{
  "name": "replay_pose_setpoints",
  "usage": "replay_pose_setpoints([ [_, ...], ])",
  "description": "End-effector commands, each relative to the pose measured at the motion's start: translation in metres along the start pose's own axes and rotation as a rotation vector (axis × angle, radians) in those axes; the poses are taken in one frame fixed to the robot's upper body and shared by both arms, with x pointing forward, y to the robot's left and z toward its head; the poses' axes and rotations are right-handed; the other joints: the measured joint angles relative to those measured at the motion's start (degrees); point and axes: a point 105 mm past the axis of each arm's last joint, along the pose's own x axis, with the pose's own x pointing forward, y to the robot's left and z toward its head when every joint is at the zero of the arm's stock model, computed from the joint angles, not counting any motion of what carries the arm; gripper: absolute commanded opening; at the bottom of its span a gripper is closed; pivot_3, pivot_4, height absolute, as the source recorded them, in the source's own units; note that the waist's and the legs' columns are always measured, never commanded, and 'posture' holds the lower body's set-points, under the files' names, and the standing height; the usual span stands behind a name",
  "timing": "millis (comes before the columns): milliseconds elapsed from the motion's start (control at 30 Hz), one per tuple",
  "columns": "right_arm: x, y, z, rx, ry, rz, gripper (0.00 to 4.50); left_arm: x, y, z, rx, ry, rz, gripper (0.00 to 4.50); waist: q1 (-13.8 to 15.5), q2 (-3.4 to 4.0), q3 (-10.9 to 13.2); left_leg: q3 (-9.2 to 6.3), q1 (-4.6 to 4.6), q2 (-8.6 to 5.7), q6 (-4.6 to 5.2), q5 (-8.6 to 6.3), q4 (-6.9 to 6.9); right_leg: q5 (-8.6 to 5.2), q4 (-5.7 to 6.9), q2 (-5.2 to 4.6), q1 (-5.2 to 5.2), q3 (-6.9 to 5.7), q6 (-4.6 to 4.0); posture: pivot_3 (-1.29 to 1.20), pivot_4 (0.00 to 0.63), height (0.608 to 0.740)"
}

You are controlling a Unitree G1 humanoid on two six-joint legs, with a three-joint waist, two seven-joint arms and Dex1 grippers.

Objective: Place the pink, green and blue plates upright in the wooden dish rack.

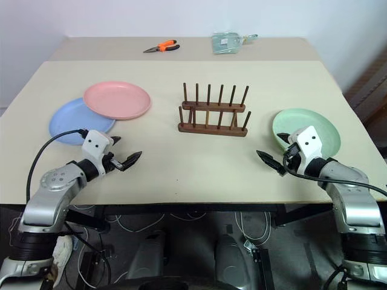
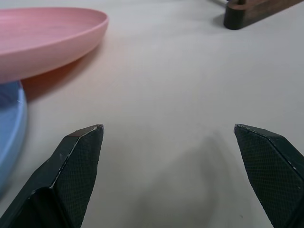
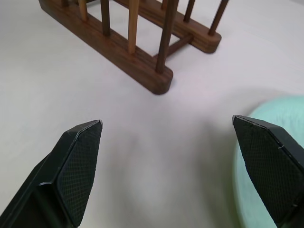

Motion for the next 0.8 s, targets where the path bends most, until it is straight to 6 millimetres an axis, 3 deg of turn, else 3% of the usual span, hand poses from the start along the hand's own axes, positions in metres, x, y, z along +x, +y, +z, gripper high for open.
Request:
replay_pose_setpoints([
  [33, 0.004, -0.005, 0.01, -0.048, -0.035, -0.008, 4.48, 0.0, -0.001, 0.015, 0.023, -0.054, 0.015, 4.5, 0.0, 0.0, 0.0, 0.0, 0.0, 0.0, 0.0, 0.0, 0.0, 0.0, 0.0, 0.0, 0.0, 0.0, 0.0, 0.0, 0.15, 0.74],
  [233, 0.009, -0.004, 0.011, -0.057, -0.041, -0.006, 4.48, 0.005, -0.008, 0.016, 0.018, -0.061, 0.012, 4.5, 0.0, 0.0, 0.0, 0.0, 0.0, 0.0, 0.0, 0.0, 0.0, 0.0, 0.0, 0.0, 0.01, 0.0, 0.01, 0.0, 0.15, 0.74],
  [467, 0.006, 0.014, 0.014, -0.008, -0.046, 0.026, 4.48, 0.027, -0.017, 0.019, 0.05, -0.06, -0.085, 4.5, 0.1, 0.0, 0.0, 0.0, 0.0, -0.01, 0.0, 0.0, 0.0, 0.01, 0.01, 0.01, 0.01, 0.0, 0.01, 0.0, 0.15, 0.74],
  [667, 0.003, 0.027, 0.019, -0.035, -0.062, -0.049, 4.48, 0.091, -0.036, 0.032, 0.109, -0.055, -0.253, 4.5, 1.0, -0.04, 0.0, -0.02, -0.03, -0.05, 0.0, 0.0, 0.12, 0.01, 0.01, 0.01, 0.06, -0.01, 0.01, 0.0, 0.15, 0.74],
  [800, 0.002, 0.039, 0.024, -0.023, -0.081, -0.07, 4.48, 0.123, -0.046, 0.047, 0.096, -0.079, -0.326, 4.5, 1.2, -0.04, 0.0, -0.03, -0.08, -0.05, 0.01, 0.0, 0.08, 0.0, 0.0, 0.02, 0.0, -0.02, 0.05, 0.0, 0.15, 0.74],
])
